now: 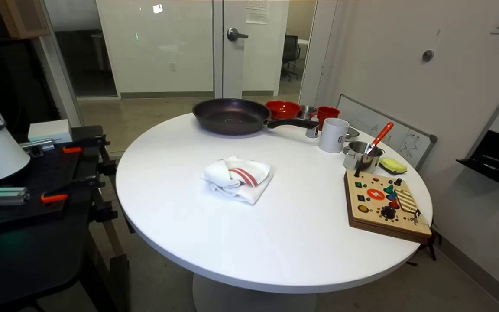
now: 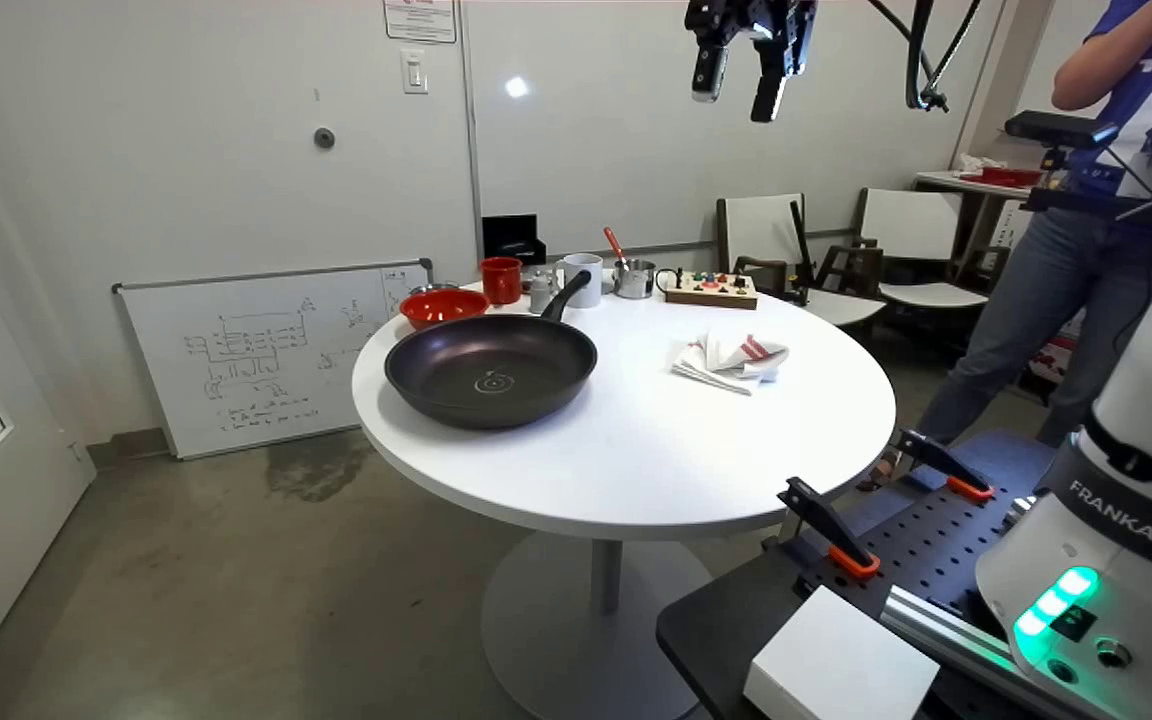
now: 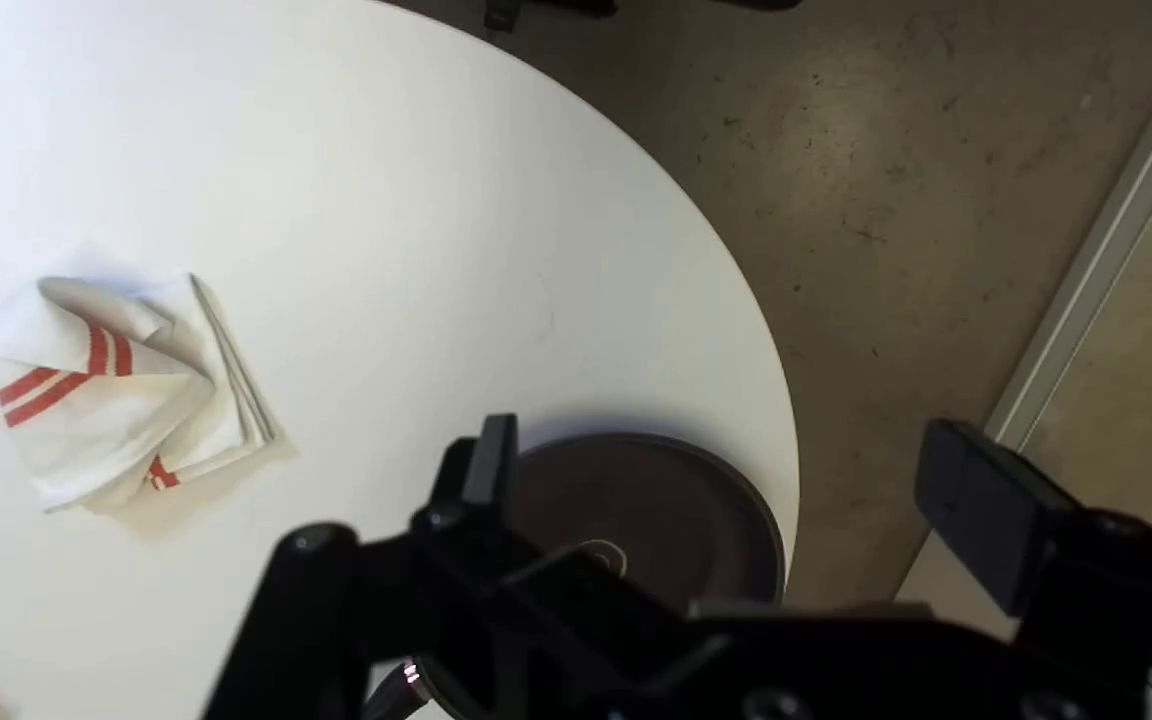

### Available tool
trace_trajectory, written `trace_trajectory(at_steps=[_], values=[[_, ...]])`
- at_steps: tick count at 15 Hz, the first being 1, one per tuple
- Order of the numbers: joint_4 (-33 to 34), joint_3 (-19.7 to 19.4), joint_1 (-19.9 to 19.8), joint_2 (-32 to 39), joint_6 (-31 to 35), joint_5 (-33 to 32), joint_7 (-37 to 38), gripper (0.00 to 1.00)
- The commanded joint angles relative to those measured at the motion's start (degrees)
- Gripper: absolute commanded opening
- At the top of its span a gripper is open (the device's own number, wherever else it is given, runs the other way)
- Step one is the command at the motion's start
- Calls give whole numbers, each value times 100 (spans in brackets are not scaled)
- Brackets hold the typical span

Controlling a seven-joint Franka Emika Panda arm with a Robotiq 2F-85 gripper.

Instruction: Unfold the towel on the table

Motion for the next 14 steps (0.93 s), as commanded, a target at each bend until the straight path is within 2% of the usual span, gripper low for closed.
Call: trace_trajectory(at_steps=[1,3,6,8,9,11,14], values=[[24,52,-67,23,-48,9,-153,100],[-38,169,-136,78,168,-274,-158,100],[-242,228,-131,237,803,-807,-564,100],[-444,270,-151,454,1559,-1190,-745,100],[-585,332,-216,607,2150,-1402,-652,100],[-718,320,-360,1167,2967,-1779,-584,100],[-719,374,-959,2213,4041,-2580,-98,100]])
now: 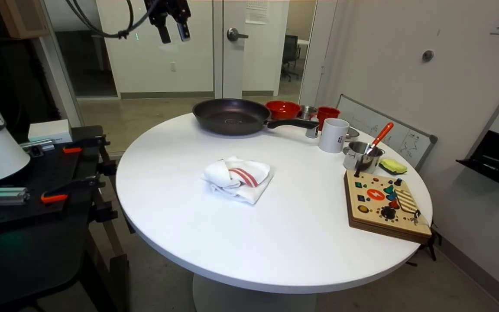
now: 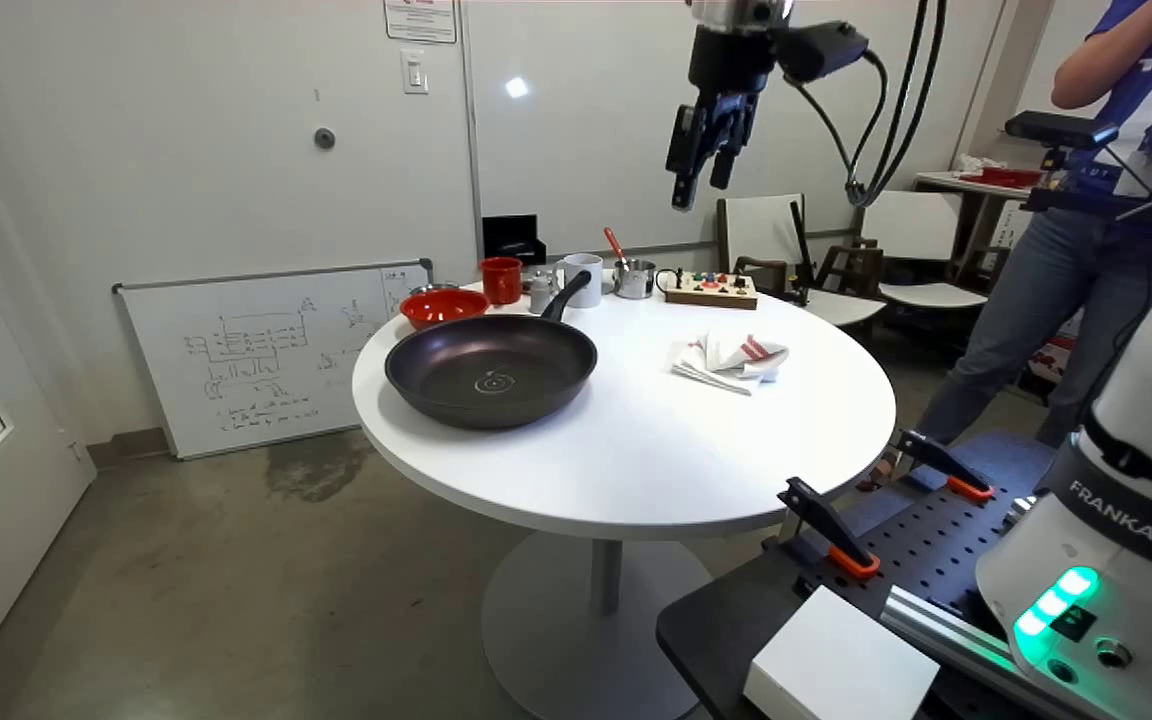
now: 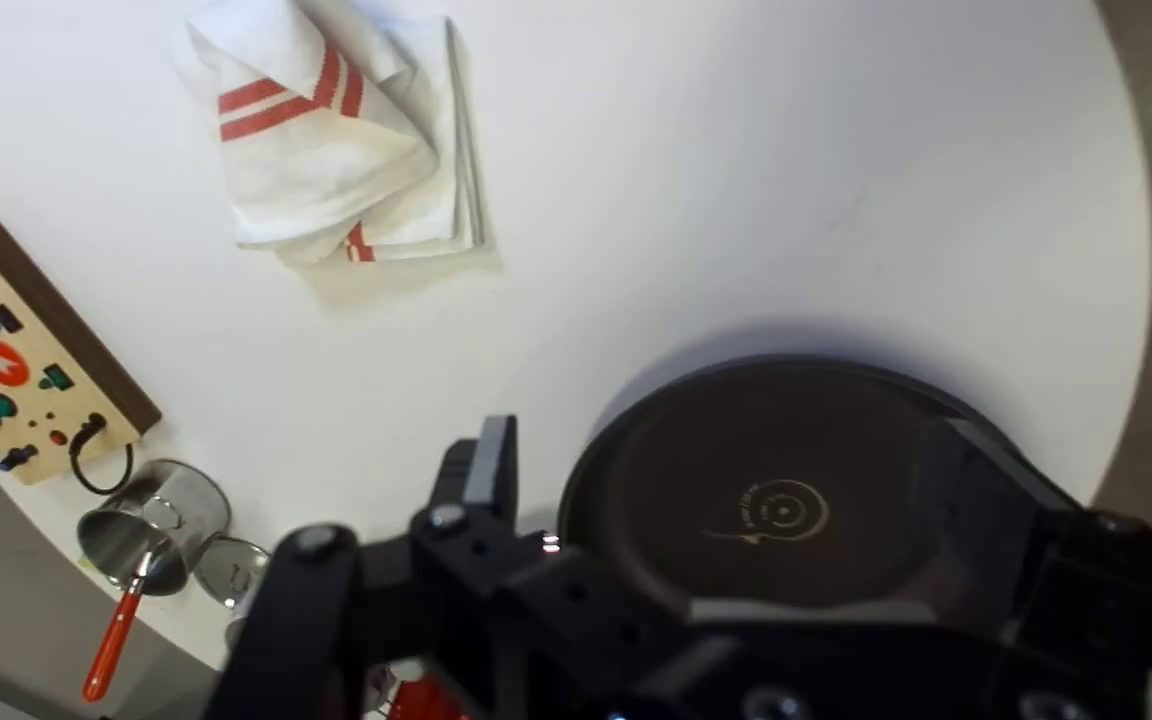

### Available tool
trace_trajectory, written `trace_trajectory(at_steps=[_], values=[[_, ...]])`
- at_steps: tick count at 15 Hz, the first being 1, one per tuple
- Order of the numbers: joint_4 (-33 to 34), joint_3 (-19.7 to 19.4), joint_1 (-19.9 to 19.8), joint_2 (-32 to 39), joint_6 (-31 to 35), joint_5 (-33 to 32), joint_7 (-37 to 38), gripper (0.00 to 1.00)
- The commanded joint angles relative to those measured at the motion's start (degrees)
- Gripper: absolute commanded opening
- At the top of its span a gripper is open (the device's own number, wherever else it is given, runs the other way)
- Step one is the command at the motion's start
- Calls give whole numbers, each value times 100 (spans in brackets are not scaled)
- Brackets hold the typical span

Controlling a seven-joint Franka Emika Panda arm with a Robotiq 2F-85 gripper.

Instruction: Unfold the towel on the table

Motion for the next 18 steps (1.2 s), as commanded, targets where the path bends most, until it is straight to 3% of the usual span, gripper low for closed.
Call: trace_trajectory(at_steps=[1,4,7,9,14,18], values=[[245,221,-904,1368,1048,-1145,876,100],[694,215,-1473,2126,1013,-2212,2189,100],[1084,-122,-1420,2620,664,-2465,3103,100],[1170,-413,-1347,2886,748,-1836,3020,100],[1254,-920,-1317,3322,723,-948,3319,100],[1087,-908,-1225,3386,1083,-188,2720,100]])
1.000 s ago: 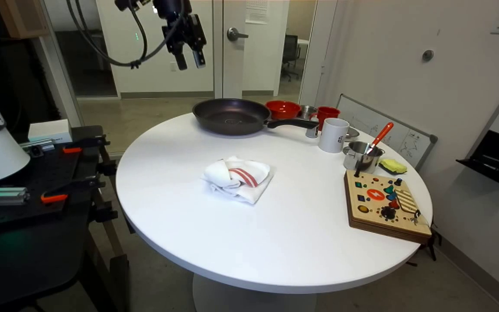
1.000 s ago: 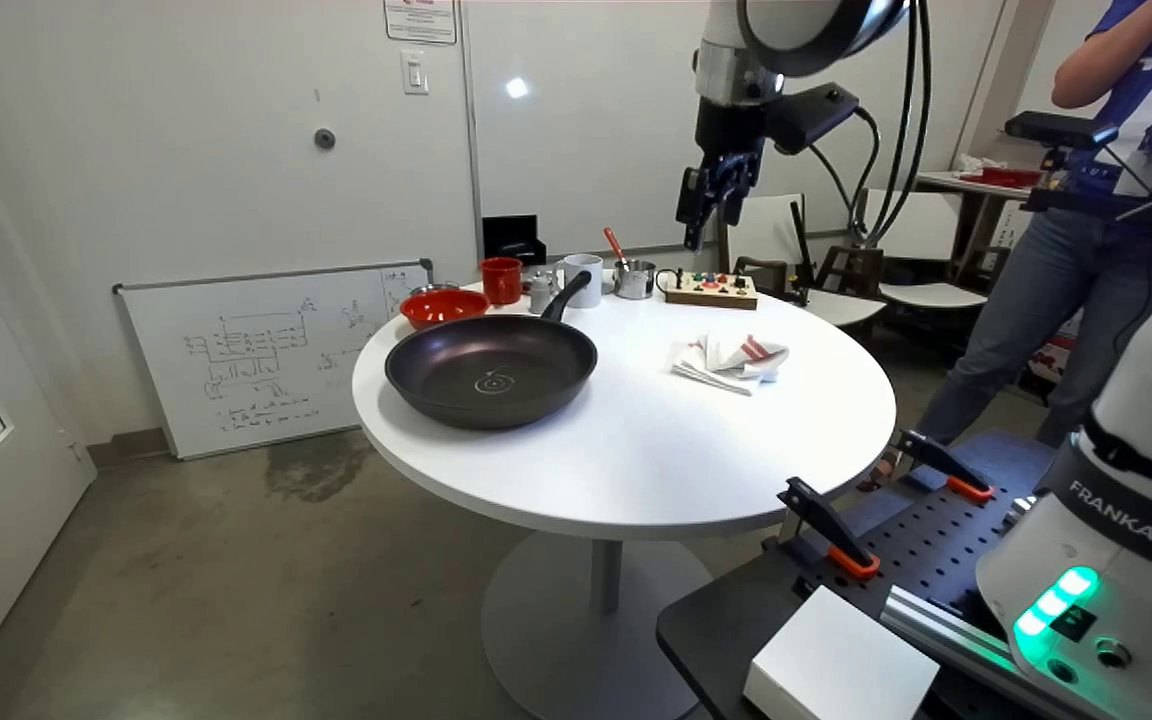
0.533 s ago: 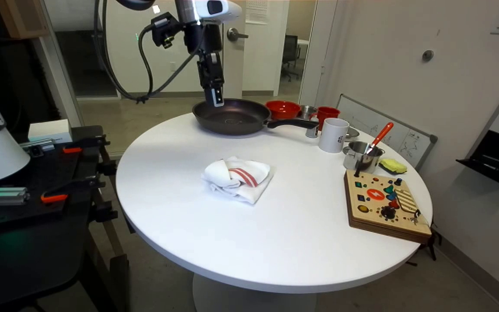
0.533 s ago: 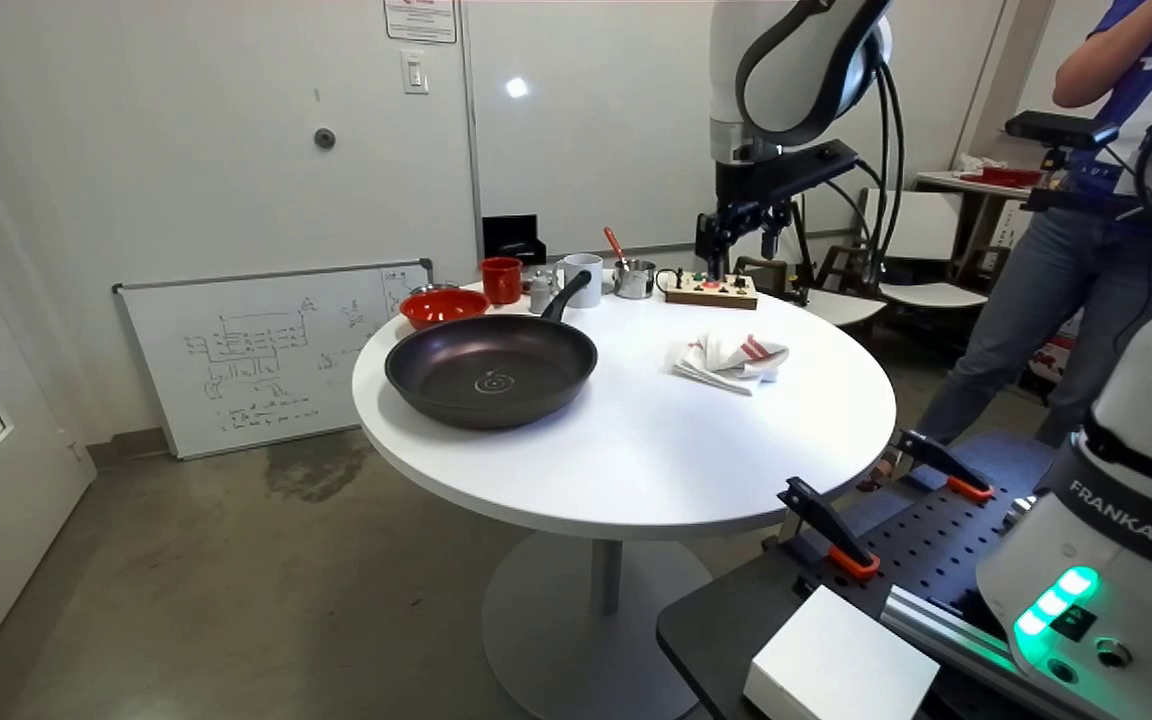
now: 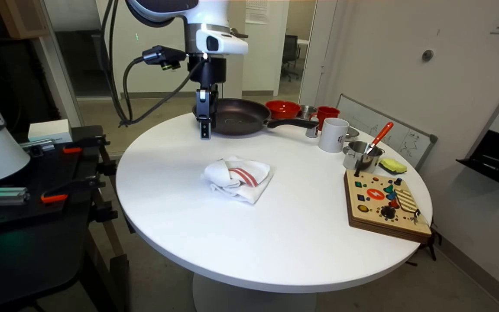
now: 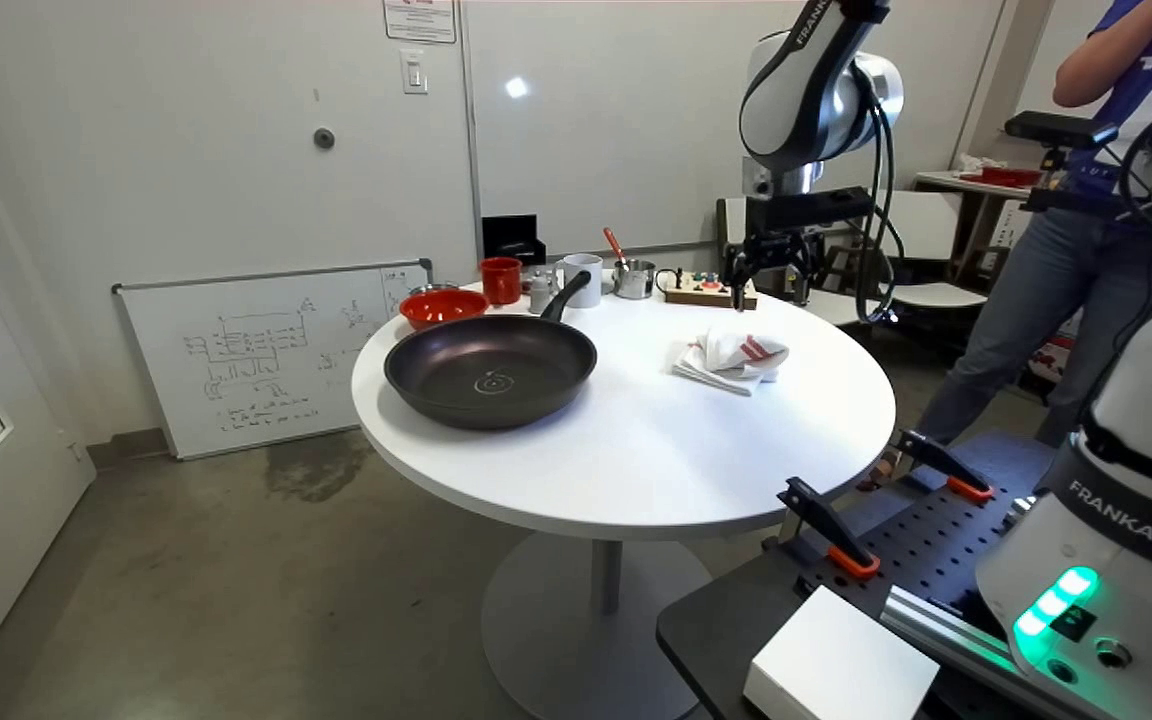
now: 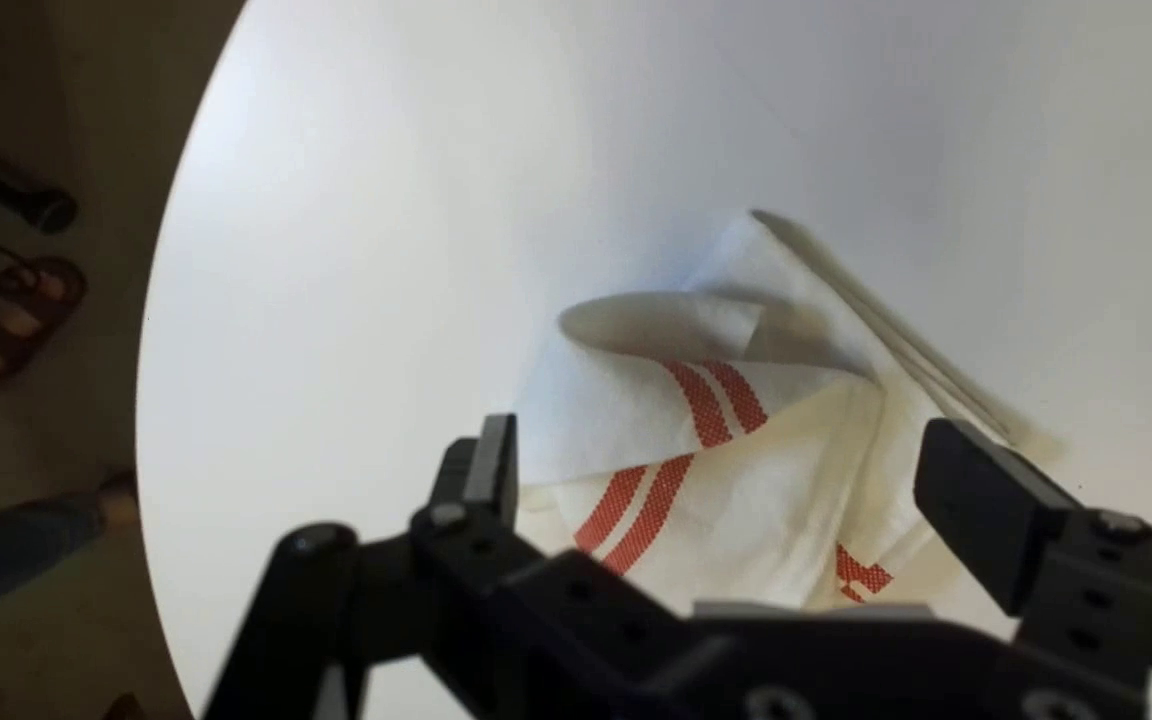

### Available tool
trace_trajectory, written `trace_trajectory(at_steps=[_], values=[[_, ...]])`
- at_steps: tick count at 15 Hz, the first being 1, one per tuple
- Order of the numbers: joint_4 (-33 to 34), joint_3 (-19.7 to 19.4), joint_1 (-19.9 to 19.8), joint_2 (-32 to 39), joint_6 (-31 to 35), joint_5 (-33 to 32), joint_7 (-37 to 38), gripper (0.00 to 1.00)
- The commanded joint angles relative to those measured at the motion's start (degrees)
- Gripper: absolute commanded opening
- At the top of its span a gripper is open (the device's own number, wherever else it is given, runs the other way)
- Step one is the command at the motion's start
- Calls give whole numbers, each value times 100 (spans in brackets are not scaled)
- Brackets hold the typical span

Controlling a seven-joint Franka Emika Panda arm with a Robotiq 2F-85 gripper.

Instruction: Unfold the towel on the table

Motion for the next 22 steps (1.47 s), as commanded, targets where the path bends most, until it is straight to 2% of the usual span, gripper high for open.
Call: trace_trajectory(at_steps=[1,4,7,11,20,22], values=[[-41,-19,286,68,307,351,-487,100],[-45,75,438,94,397,533,-915,100],[-61,41,608,153,319,106,-1289,100],[34,-31,637,443,525,-132,-1813,100],[-23,-61,680,353,420,-7,-1701,100],[9,-126,723,428,556,-176,-1552,100]])
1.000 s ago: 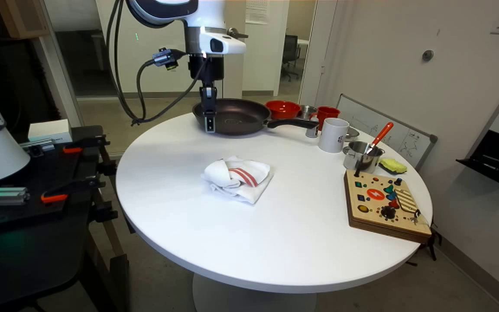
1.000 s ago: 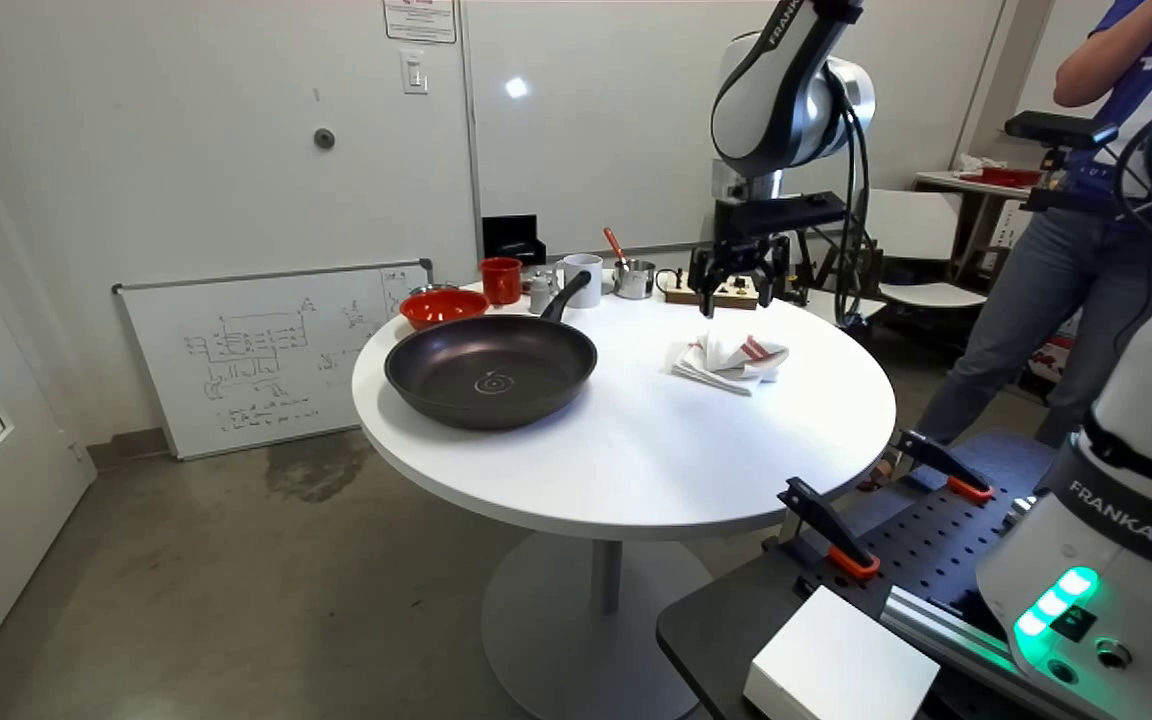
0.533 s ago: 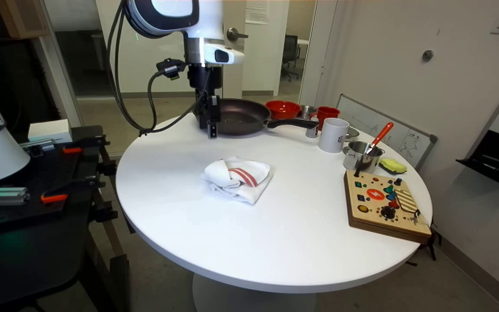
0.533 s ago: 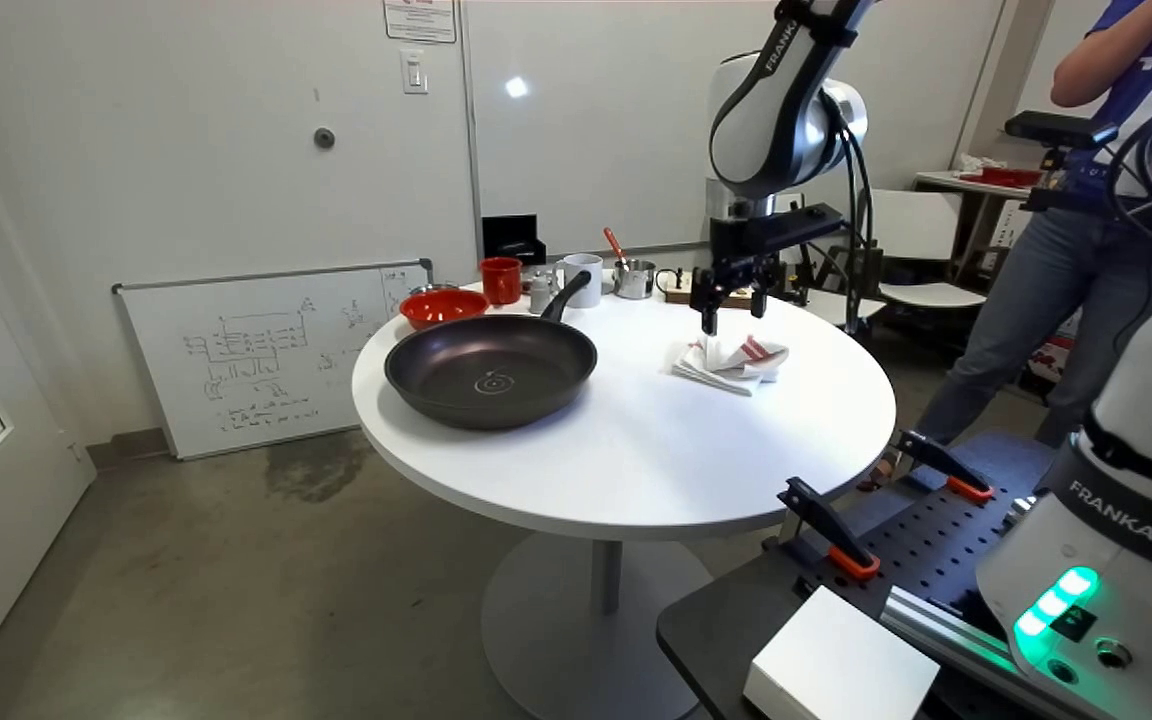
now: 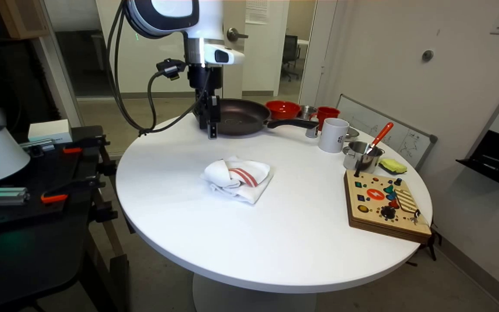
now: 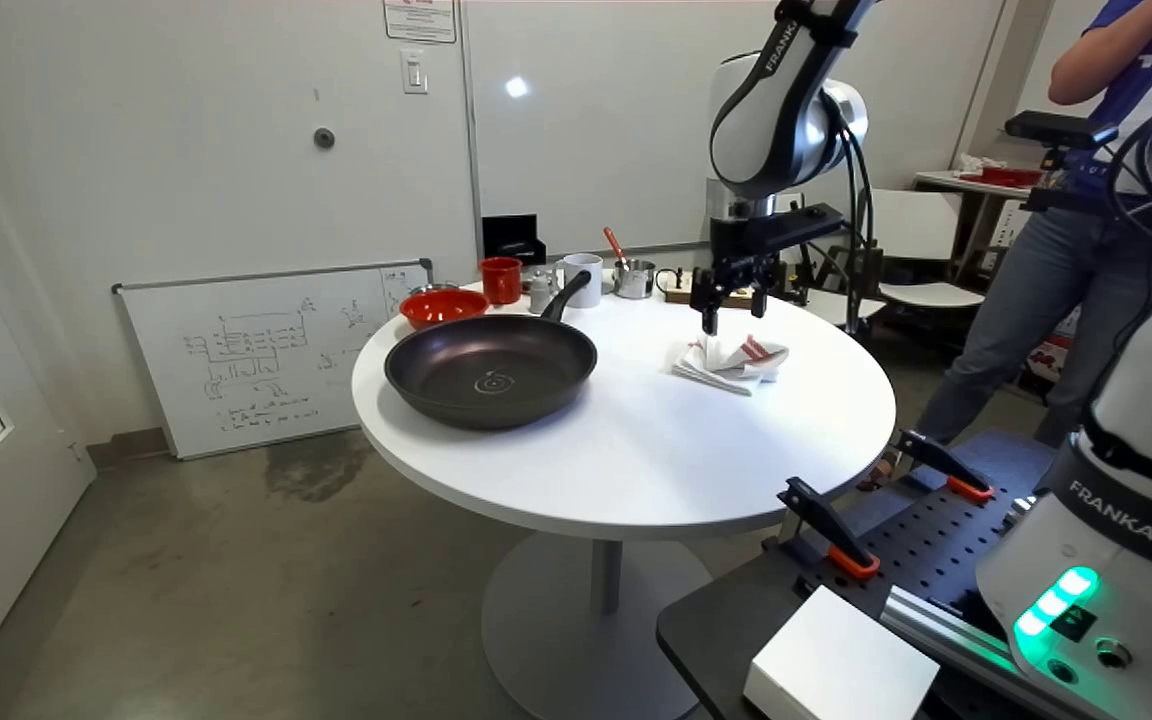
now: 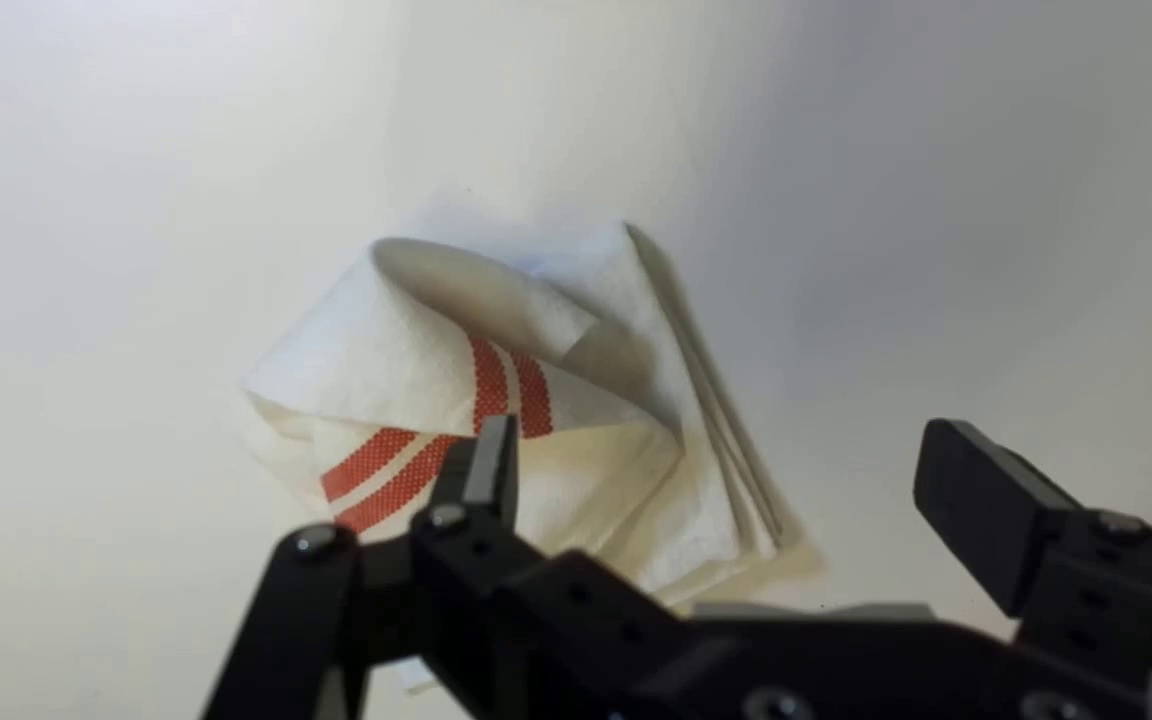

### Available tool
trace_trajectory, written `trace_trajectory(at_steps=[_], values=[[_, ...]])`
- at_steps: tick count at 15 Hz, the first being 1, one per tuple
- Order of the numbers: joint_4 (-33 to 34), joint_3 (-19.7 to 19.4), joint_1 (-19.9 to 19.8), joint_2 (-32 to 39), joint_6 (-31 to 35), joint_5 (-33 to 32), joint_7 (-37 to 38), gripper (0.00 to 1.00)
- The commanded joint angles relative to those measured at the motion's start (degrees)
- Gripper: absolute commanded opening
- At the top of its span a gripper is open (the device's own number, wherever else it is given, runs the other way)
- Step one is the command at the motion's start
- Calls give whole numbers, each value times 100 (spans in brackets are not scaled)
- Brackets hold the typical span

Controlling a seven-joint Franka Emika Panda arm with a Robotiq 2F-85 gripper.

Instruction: Unfold the towel on the table

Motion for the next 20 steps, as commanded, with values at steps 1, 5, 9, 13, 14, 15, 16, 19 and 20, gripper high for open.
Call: trace_trajectory(at_steps=[1,5,9,13,14,15,16,19,20], values=[[67,-139,116,124,116,-85,58,100],[244,-191,49,407,182,32,-126,100],[391,-160,-68,703,316,267,-503,100],[438,-389,24,798,571,8,-406,100],[445,-445,47,809,618,-62,-421,100],[466,-514,86,817,599,-150,-426,100],[480,-447,19,815,469,-95,-661,100],[453,71,-446,755,125,421,-2122,100],[470,167,-528,756,-14,504,-2485,100]])
